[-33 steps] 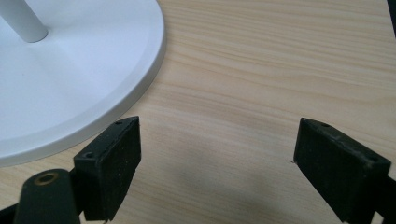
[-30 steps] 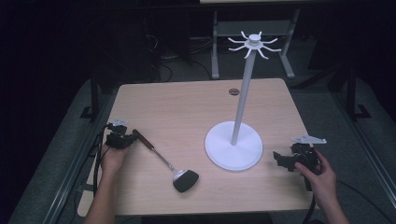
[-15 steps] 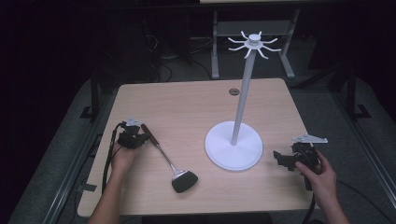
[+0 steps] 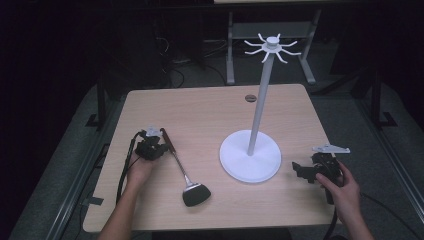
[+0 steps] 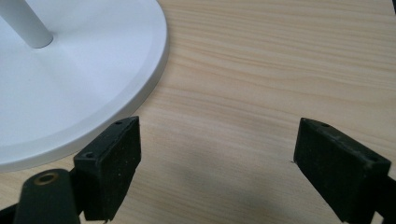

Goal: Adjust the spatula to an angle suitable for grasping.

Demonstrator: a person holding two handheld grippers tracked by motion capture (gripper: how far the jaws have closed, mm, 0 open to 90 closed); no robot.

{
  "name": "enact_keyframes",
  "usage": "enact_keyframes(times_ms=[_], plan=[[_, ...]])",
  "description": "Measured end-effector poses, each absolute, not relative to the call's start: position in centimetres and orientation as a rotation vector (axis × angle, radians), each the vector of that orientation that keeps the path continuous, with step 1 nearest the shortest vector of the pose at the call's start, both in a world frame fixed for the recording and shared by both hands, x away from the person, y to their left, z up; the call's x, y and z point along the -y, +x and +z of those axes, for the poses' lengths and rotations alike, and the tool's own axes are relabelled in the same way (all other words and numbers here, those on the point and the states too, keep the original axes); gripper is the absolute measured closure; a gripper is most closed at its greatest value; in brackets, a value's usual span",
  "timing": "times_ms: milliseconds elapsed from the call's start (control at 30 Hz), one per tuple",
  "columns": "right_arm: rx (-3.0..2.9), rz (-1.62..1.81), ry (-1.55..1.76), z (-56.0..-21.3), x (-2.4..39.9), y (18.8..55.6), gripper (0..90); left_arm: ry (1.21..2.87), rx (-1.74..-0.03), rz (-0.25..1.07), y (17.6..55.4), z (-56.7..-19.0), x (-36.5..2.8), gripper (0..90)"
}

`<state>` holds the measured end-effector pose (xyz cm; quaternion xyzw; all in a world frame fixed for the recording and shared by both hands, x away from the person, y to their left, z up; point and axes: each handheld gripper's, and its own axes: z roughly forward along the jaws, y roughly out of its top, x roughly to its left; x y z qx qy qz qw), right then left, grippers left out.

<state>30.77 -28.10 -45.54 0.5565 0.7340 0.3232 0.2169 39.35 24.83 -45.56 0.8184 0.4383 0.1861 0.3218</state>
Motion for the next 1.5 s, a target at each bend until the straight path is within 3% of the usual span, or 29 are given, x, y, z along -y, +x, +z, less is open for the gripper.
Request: enact_keyframes(times_ms=[1500], plan=[[-2.037, 0.894, 1.541, -45.5, 28.1, 30.8, 14.6, 2.175, -0.97, 0.384, 38.9, -45.6, -19.5, 90.0]])
